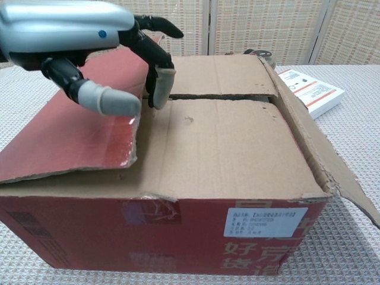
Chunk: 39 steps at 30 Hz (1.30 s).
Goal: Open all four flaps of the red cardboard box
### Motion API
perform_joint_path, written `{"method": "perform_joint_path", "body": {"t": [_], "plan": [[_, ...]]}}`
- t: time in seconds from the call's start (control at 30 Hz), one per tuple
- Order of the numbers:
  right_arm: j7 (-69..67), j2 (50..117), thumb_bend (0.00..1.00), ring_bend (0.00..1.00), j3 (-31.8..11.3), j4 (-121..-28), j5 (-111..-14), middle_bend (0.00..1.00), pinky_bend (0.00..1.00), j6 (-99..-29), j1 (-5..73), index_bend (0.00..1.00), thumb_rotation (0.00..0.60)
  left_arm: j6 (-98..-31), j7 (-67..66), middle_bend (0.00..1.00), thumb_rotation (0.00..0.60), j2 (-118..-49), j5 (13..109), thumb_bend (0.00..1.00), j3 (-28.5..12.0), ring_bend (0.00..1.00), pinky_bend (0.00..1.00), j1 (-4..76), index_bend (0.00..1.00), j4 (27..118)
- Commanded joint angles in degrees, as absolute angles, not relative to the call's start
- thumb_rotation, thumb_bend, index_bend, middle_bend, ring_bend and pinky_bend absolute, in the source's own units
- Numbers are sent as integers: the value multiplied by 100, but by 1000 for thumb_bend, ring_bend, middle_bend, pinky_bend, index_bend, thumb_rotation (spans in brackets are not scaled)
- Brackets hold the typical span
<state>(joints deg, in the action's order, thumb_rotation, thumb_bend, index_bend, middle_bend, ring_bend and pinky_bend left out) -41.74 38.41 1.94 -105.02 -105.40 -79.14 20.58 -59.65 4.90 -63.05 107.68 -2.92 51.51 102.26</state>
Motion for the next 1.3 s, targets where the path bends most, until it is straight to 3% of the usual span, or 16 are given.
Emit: {"method": "perform_joint_path", "body": {"t": [0.03, 0.73, 1.3], "plan": [[-4193, 3844, 82, 382, 195, -10484, -10544, 502, 0, -7950, 2040, 525, 286, -6142, 492, 539, 71, -6107, 10734, 193, -319, 475, 0, 5057, 510, 10347], [-4269, 3793, 82, 381, 152, -10495, -10528, 502, 0, -8062, 2018, 525, 287, -7406, 853, 550, 72, -4805, 10441, 194, -385, 484, 0, 4098, 514, 10816], [-4241, 3736, 81, 381, 71, -10607, -10465, 503, 0, -7960, 2095, 525, 287, -7640, 1073, 551, 73, -4542, 10081, 194, -448, 486, 0, 3595, 514, 10565]]}}
